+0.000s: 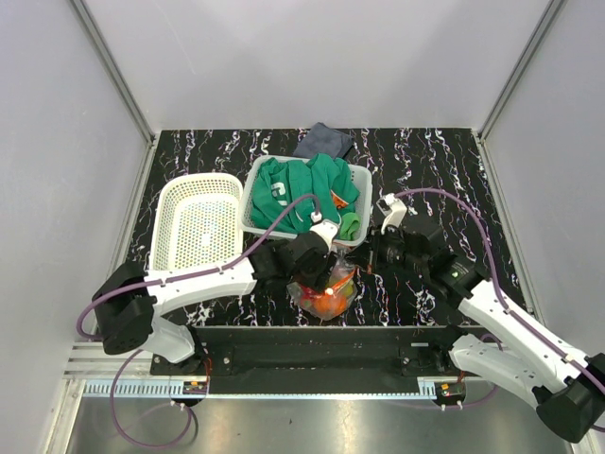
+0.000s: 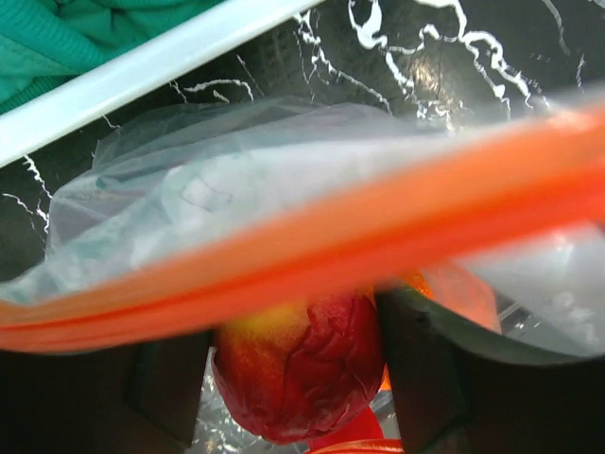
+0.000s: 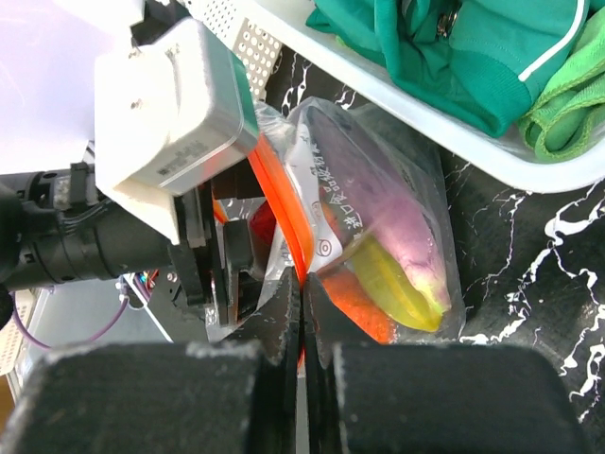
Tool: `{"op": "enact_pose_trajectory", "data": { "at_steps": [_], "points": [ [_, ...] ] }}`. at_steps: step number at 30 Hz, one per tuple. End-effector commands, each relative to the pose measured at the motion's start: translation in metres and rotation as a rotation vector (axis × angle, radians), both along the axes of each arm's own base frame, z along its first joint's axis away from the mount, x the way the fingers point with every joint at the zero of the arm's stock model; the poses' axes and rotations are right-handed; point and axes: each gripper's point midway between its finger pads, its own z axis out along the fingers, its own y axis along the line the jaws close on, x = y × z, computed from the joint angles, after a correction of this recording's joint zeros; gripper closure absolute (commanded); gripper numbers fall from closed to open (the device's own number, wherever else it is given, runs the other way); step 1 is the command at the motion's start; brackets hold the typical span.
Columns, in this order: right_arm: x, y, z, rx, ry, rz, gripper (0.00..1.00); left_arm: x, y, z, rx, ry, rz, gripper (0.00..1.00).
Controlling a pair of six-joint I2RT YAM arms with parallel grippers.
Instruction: Open the zip-top bag and remove the fake food
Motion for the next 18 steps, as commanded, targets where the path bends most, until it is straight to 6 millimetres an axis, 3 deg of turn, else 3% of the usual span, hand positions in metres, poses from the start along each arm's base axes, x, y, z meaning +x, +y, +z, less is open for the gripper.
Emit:
{"op": "enact_pose_trajectory", "data": {
  "at_steps": [1, 9, 11, 18],
  "points": [
    [0.006, 0.010, 0.010, 0.048, -0.040, 0.021, 1.00, -0.002, 0.013, -0.011, 0.030, 0.003, 0.032, 0.55],
    [0.007, 0.011, 0.000, 0.035, -0.027, 0.019, 1.00, -0.004, -0.006, 0.048, -0.120, -0.053, -0.051, 0.92],
    [0.007, 0.011, -0.001, 0.037, -0.027, 0.021, 1.00, -0.004, -0.006, 0.072, -0.180, -0.083, -0.052, 1.00],
    [0.006, 0.014, 0.002, 0.053, -0.030, 0.037, 1.00, 0.004, 0.013, 0.143, -0.367, -0.194, 0.007, 1.00]
  ]
}}
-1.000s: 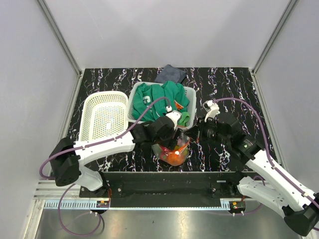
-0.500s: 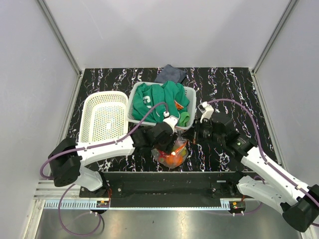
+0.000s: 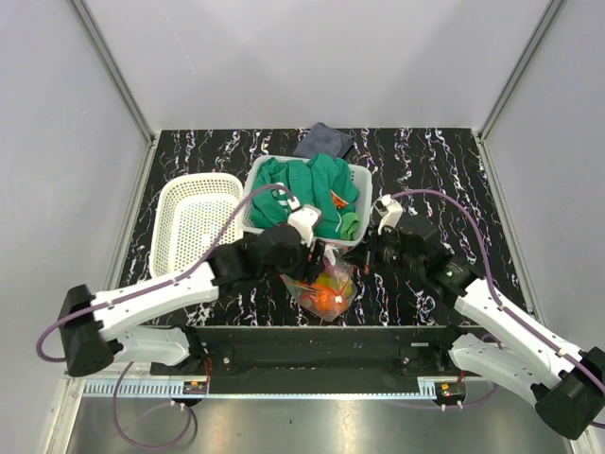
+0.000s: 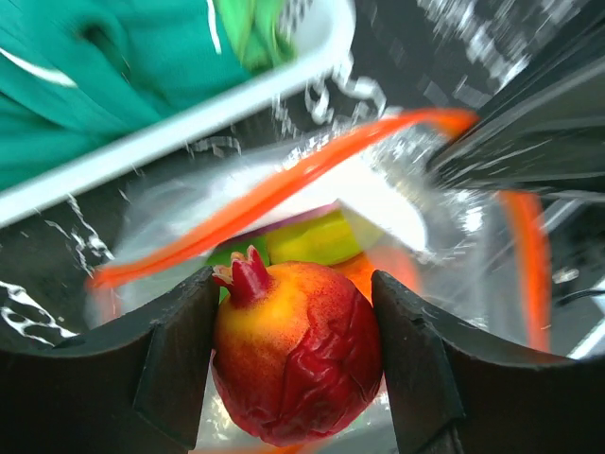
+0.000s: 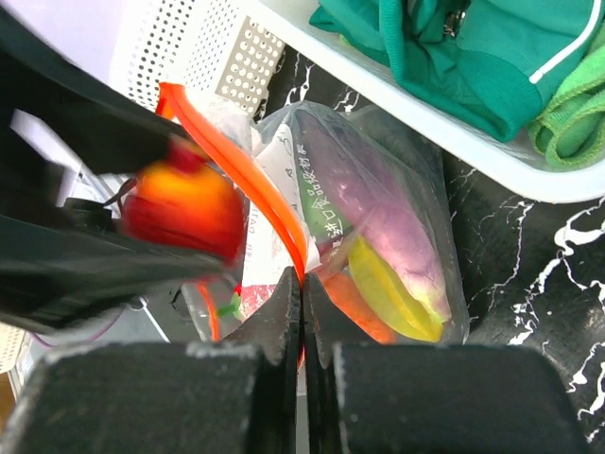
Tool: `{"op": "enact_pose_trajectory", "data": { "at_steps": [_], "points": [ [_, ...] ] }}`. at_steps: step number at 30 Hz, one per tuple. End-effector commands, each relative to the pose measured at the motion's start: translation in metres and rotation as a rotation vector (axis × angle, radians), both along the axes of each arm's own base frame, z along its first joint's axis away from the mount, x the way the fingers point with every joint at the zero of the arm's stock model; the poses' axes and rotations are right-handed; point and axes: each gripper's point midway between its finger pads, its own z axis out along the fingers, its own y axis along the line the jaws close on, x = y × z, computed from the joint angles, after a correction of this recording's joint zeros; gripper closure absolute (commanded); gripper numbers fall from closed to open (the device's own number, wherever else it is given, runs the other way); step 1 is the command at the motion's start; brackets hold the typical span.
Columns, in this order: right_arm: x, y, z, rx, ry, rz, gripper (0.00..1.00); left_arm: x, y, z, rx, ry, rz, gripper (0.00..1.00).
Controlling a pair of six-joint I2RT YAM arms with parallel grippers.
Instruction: Open the zip-top bag and remove the fake food
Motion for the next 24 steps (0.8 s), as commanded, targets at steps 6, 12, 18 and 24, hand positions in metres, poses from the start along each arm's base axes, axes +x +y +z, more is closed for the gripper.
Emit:
{"op": "enact_pose_trajectory", "data": {
  "at_steps": [6, 12, 18, 24],
  "points": [
    [0.004, 0.009, 0.017, 0.046, -0.046, 0.024, 1.00, 0.015, 0.049, 0.114, -0.285, -0.218, 0.096, 1.00],
    [0.005, 0.009, 0.020, 0.048, -0.056, 0.026, 1.00, 0.049, 0.144, 0.091, -0.153, -0.212, 0.442, 1.00],
    [0.003, 0.008, 0.021, 0.054, -0.055, 0.029, 1.00, 0.068, 0.230, 0.018, -0.050, -0.005, 0.884, 1.00],
    [0.001, 0.008, 0.022, 0.055, -0.052, 0.031, 1.00, 0.066, 0.259, -0.053, -0.049, 0.215, 1.102, 0.99]
  ]
}}
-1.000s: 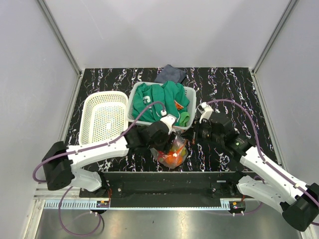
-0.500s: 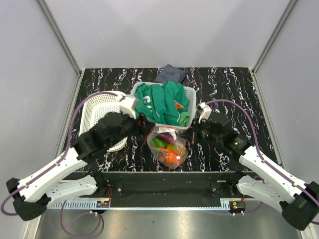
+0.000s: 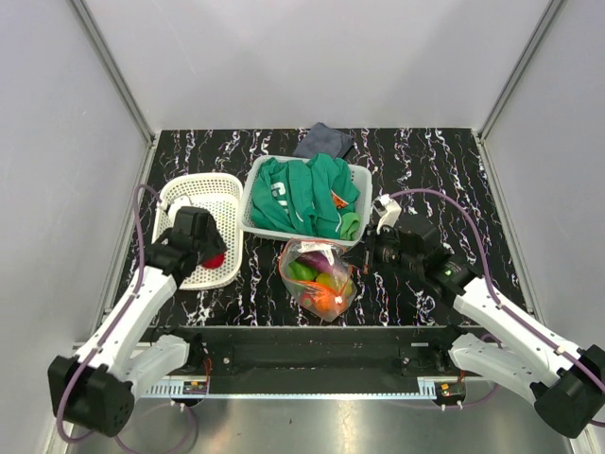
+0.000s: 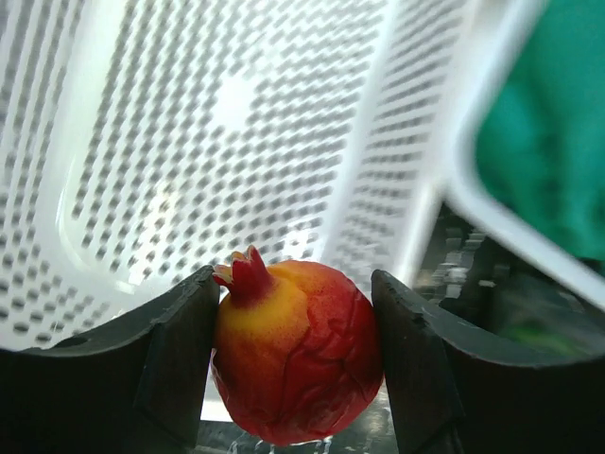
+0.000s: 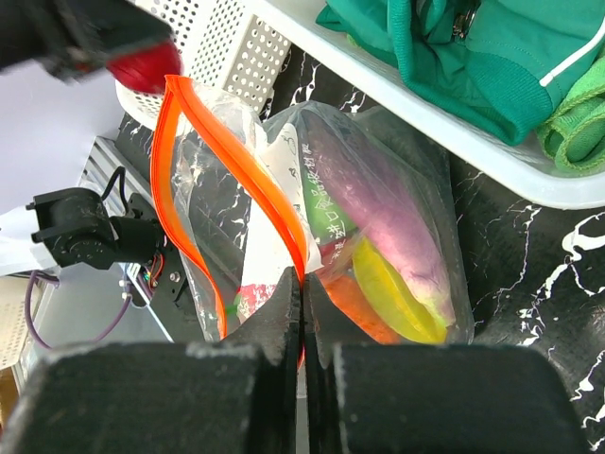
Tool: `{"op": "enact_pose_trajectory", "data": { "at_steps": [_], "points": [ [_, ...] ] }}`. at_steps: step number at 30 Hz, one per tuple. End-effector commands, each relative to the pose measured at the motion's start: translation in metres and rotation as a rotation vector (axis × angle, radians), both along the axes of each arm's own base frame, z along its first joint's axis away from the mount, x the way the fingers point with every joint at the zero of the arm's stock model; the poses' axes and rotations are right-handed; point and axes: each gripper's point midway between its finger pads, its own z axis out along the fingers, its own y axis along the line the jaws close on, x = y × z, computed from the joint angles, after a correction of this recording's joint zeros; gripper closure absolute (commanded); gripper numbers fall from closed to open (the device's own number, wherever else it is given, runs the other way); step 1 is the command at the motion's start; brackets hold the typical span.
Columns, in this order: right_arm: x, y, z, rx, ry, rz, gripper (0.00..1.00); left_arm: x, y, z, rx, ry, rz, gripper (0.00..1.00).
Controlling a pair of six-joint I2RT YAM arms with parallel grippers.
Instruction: Open the zip-top bag and remove the fake food
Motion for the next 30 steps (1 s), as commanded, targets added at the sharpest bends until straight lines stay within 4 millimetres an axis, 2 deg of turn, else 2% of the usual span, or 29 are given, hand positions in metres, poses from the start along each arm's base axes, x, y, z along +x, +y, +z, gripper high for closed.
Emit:
{"op": "enact_pose_trajectory", "data": {
  "at_steps": [1, 2, 3, 6, 7, 9, 10, 11, 13, 15, 17, 19, 21, 22, 23, 25, 26, 27, 28, 29, 30],
  "points": [
    [0.001, 0.004, 0.021, 0.046, -0.052, 0.014, 1.00, -0.003, 0.007, -0.028, -0.103, 0.078, 0.138, 0.98],
    [0.001, 0.004, 0.022, 0.047, -0.052, 0.015, 1.00, -0.005, 0.008, -0.036, -0.112, 0.095, 0.150, 0.96],
    [0.000, 0.005, 0.023, 0.049, -0.051, 0.018, 1.00, -0.003, 0.007, -0.040, -0.118, 0.099, 0.152, 0.87],
    [-0.001, 0.005, 0.024, 0.052, -0.048, 0.023, 1.00, -0.004, 0.009, -0.047, -0.138, 0.115, 0.166, 0.71],
    [-0.002, 0.005, 0.025, 0.055, -0.050, 0.027, 1.00, -0.005, 0.009, -0.048, -0.145, 0.118, 0.169, 0.58],
    [-0.002, 0.006, 0.026, 0.059, -0.050, 0.029, 1.00, -0.005, 0.008, -0.050, -0.159, 0.116, 0.167, 0.45],
    [-0.001, 0.006, 0.027, 0.059, -0.050, 0.028, 1.00, -0.005, 0.009, -0.051, -0.160, 0.119, 0.167, 0.34],
    [-0.002, 0.006, 0.026, 0.059, -0.048, 0.031, 1.00, -0.006, 0.010, -0.052, -0.157, 0.127, 0.165, 0.29],
    [-0.002, 0.007, 0.027, 0.059, -0.049, 0.036, 1.00, -0.006, 0.010, -0.050, -0.158, 0.126, 0.165, 0.11],
    [-0.002, 0.007, 0.027, 0.059, -0.048, 0.037, 1.00, -0.007, 0.009, -0.046, -0.159, 0.127, 0.154, 0.04],
    [-0.002, 0.007, 0.027, 0.059, -0.047, 0.039, 1.00, -0.009, 0.005, -0.043, -0.166, 0.136, 0.122, 0.01],
    [-0.002, 0.008, 0.026, 0.058, -0.043, 0.041, 1.00, -0.005, -0.003, -0.030, -0.183, 0.119, 0.067, 0.02],
    [-0.002, 0.008, 0.027, 0.059, -0.045, 0.043, 1.00, -0.002, -0.023, -0.012, -0.260, 0.076, -0.039, 0.08],
    [-0.001, 0.009, 0.028, 0.060, -0.045, 0.044, 1.00, 0.004, -0.034, 0.002, -0.290, 0.024, -0.107, 0.11],
    [-0.002, 0.009, 0.028, 0.060, -0.042, 0.049, 1.00, 0.001, -0.051, 0.018, -0.355, -0.015, -0.194, 0.19],
    [-0.002, 0.011, 0.028, 0.060, -0.041, 0.055, 1.00, 0.002, -0.074, 0.050, -0.405, -0.114, -0.309, 0.26],
    [-0.002, 0.011, 0.029, 0.060, -0.041, 0.056, 1.00, -0.002, -0.086, 0.061, -0.423, -0.145, -0.368, 0.34],
    [-0.002, 0.012, 0.031, 0.065, -0.045, 0.059, 1.00, -0.012, -0.103, 0.077, -0.432, -0.188, -0.451, 0.35],
    [-0.002, 0.012, 0.031, 0.065, -0.043, 0.062, 1.00, -0.014, -0.114, 0.097, -0.426, -0.257, -0.519, 0.37],
    [-0.002, 0.013, 0.031, 0.065, -0.040, 0.063, 1.00, -0.019, -0.123, 0.106, -0.413, -0.287, -0.562, 0.38],
    [-0.002, 0.013, 0.033, 0.068, -0.042, 0.064, 1.00, -0.033, -0.144, 0.115, -0.412, -0.302, -0.656, 0.40]
  ]
}}
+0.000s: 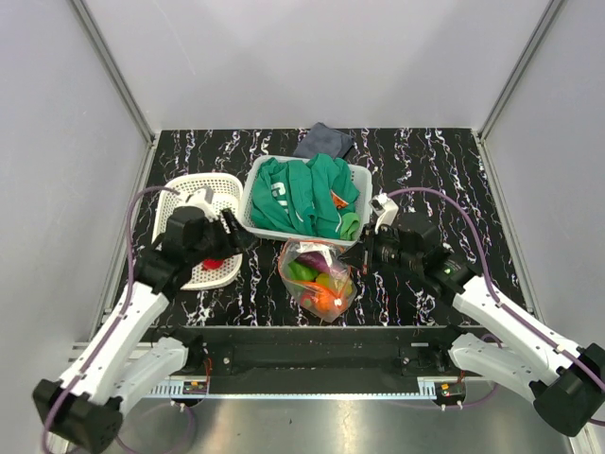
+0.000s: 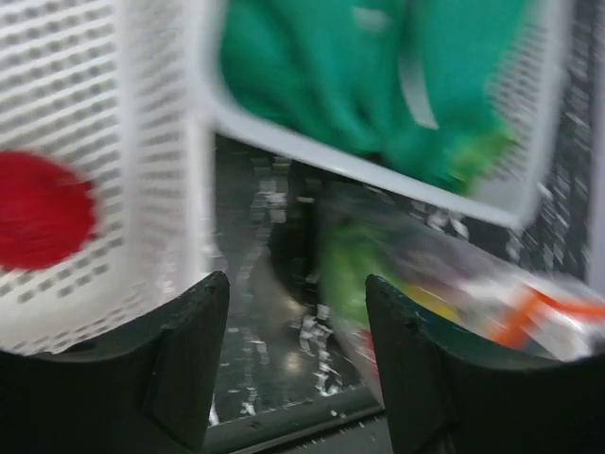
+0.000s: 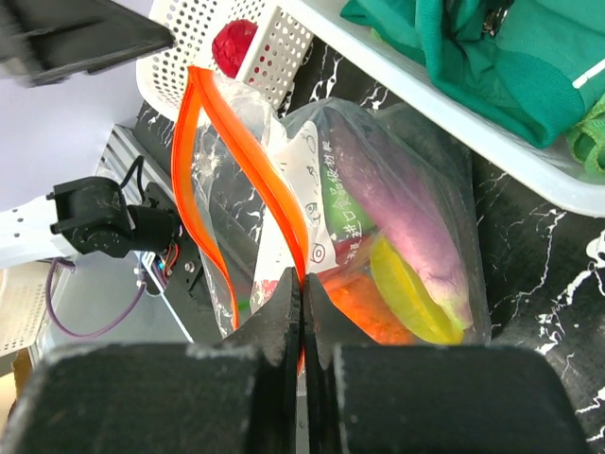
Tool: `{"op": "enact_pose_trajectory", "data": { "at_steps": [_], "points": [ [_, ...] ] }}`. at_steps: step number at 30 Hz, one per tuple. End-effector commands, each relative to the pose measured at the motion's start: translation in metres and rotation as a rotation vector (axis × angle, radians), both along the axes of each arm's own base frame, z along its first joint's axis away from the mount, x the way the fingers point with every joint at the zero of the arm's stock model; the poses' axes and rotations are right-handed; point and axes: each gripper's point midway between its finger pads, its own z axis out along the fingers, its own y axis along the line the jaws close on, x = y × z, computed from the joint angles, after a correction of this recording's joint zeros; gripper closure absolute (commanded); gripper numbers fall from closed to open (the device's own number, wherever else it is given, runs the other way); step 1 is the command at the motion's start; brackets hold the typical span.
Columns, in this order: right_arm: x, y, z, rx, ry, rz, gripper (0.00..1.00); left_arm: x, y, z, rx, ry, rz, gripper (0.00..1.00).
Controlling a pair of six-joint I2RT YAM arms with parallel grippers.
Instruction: Open the zip-top bag and remove the fake food
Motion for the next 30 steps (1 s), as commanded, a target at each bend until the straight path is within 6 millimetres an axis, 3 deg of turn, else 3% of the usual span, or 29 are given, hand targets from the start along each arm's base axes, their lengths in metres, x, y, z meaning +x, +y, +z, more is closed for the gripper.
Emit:
{"op": "enact_pose_trajectory", "data": {
  "at_steps": [1, 2, 3, 5, 6, 8, 9, 13, 15, 19, 20, 25, 30],
  "points": [
    [0.003, 0.007, 0.027, 0.051, -0.049, 0.023, 1.00, -0.023, -0.074, 0.090, -0.074, -0.320, -0.359, 0.41],
    [0.002, 0.008, 0.027, 0.050, -0.046, 0.025, 1.00, -0.025, -0.082, 0.100, -0.063, -0.349, -0.384, 0.43],
    [0.003, 0.007, 0.027, 0.050, -0.047, 0.024, 1.00, -0.035, -0.100, 0.093, -0.049, -0.324, -0.456, 0.47],
    [0.002, 0.008, 0.027, 0.051, -0.045, 0.030, 1.00, -0.041, -0.115, 0.097, -0.030, -0.334, -0.513, 0.52],
    [0.002, 0.008, 0.029, 0.051, -0.045, 0.027, 1.00, -0.052, -0.129, 0.094, -0.020, -0.326, -0.566, 0.56],
    [0.001, 0.008, 0.031, 0.054, -0.048, 0.029, 1.00, -0.051, -0.141, 0.081, 0.051, -0.302, -0.595, 0.60],
    [0.000, 0.007, 0.031, 0.055, -0.045, 0.028, 1.00, -0.061, -0.153, 0.083, 0.063, -0.311, -0.639, 0.61],
    [-0.001, 0.005, 0.034, 0.056, -0.049, 0.022, 1.00, -0.063, -0.172, 0.059, 0.187, -0.265, -0.684, 0.66],
    [-0.002, 0.004, 0.034, 0.055, -0.050, 0.023, 1.00, -0.062, -0.180, 0.058, 0.204, -0.258, -0.692, 0.67],
    [-0.002, 0.004, 0.033, 0.051, -0.045, 0.023, 1.00, -0.055, -0.184, 0.040, 0.303, -0.174, -0.684, 0.68],
    [-0.002, 0.004, 0.033, 0.050, -0.047, 0.022, 1.00, -0.054, -0.185, 0.027, 0.339, -0.134, -0.693, 0.70],
    [-0.001, 0.002, 0.031, 0.039, -0.051, 0.012, 1.00, -0.068, -0.173, -0.006, 0.369, -0.014, -0.692, 0.73],
    [-0.001, 0.003, 0.024, 0.030, -0.034, 0.014, 1.00, -0.086, -0.168, -0.021, 0.336, 0.022, -0.690, 0.74]
  ]
}}
